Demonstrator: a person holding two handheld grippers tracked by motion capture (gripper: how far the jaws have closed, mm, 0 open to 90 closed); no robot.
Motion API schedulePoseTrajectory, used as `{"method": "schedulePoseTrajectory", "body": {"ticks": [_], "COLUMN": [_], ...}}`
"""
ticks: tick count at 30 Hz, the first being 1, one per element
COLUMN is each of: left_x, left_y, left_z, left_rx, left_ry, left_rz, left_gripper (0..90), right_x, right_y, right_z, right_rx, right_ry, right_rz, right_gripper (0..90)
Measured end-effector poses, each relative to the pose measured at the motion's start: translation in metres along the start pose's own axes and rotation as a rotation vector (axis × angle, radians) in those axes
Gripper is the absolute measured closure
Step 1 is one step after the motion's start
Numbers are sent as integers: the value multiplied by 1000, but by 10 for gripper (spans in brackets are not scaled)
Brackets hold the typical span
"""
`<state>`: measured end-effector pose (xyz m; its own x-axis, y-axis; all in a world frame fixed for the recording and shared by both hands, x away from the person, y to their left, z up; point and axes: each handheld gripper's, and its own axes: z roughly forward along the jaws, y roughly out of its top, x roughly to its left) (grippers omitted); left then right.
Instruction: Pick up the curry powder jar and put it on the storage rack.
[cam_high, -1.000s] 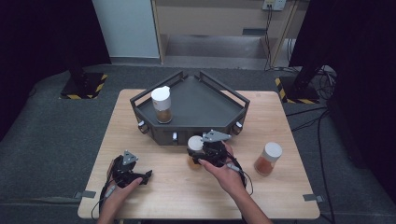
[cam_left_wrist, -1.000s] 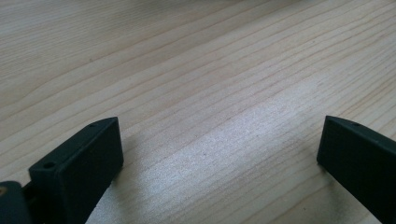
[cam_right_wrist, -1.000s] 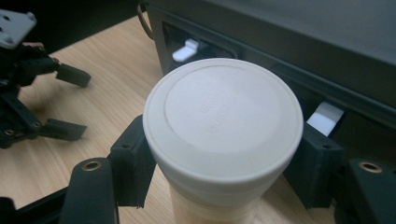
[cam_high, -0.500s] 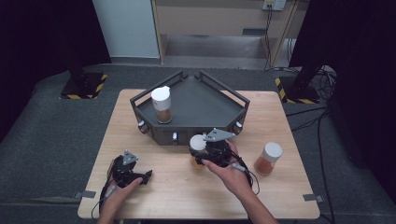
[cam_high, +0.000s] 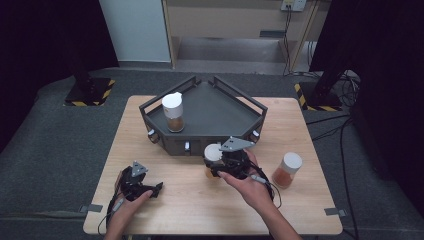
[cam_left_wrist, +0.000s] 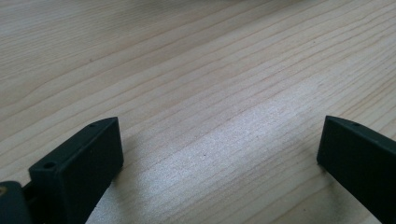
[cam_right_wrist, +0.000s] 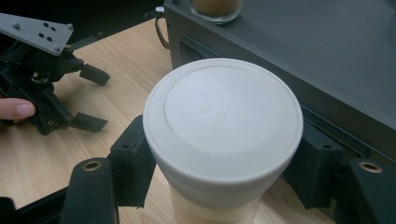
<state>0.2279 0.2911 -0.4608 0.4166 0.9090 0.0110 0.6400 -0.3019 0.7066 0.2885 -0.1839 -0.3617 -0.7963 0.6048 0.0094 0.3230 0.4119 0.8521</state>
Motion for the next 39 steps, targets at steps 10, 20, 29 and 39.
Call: {"method": "schedulePoseTrajectory", "body": {"ticks": [10,20,29,39], "left_x": [0,0,0,0], "left_y": [0,0,0,1], "left_z": [0,1,1,1], "left_rx": [0,-1,-1,-1], "left_ry": [0,0,0,1], "left_rz": [0,0,0,-1], "left_gripper": [0,0,0,0], "right_x": [2,2,2,0], "right_y": [7,14,20,25], "right_z": [-6,-12,-19,-23], "right_rx": [8,12,7,9], "right_ry": [3,0,-1,-3], "right_rz": [-18,-26,-35,-40], "right_gripper": [336,336,336,336]}}
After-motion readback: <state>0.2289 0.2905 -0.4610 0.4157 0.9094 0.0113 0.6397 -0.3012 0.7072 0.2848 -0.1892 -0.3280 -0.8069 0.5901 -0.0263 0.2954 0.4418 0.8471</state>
